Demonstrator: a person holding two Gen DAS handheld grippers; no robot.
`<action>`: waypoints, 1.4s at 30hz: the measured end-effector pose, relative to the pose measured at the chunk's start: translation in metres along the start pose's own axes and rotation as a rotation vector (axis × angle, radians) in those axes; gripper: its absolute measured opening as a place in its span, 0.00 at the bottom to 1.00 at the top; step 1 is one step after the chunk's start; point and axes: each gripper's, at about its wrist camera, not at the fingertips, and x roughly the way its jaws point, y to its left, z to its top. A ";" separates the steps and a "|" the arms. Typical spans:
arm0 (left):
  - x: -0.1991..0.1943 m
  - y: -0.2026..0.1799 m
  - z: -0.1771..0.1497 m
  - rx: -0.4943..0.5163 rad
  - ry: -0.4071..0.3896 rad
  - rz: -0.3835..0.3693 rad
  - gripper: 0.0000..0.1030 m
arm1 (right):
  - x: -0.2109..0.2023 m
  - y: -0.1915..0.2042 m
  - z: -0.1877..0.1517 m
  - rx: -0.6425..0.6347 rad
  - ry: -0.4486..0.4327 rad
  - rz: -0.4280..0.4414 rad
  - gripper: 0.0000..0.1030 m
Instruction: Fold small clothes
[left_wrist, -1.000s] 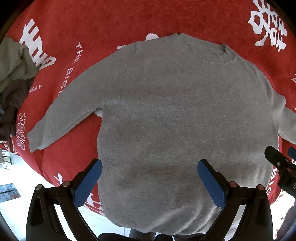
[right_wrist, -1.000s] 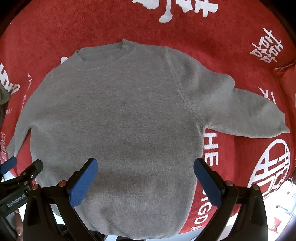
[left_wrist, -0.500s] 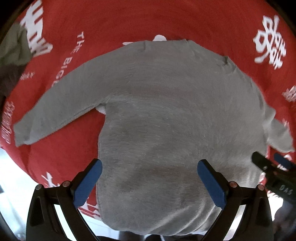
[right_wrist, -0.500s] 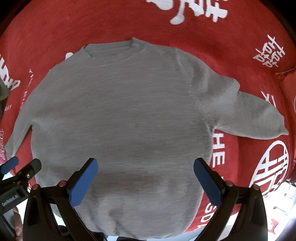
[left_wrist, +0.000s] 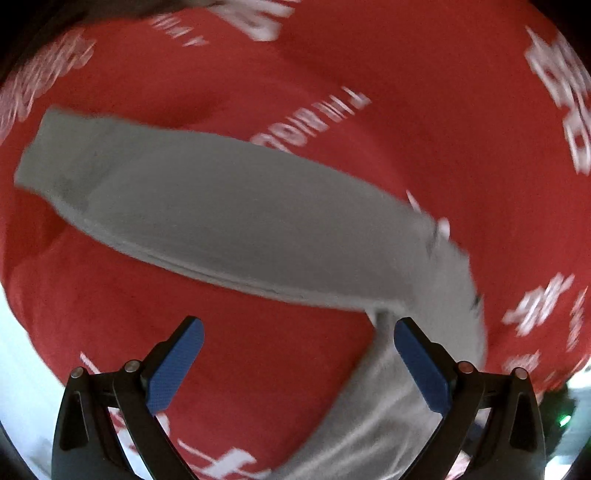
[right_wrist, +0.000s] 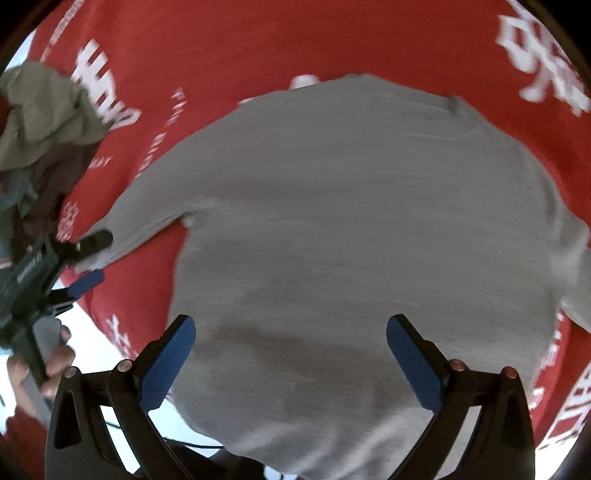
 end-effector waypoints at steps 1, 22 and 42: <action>0.002 0.017 0.003 -0.055 -0.001 -0.052 1.00 | 0.004 0.009 0.003 -0.015 0.001 0.003 1.00; 0.025 0.046 0.072 -0.213 -0.167 -0.098 0.71 | 0.033 0.090 0.028 -0.166 0.030 0.066 0.99; -0.026 -0.169 0.026 0.555 -0.253 -0.088 0.19 | -0.019 -0.023 0.024 0.122 -0.075 0.040 0.81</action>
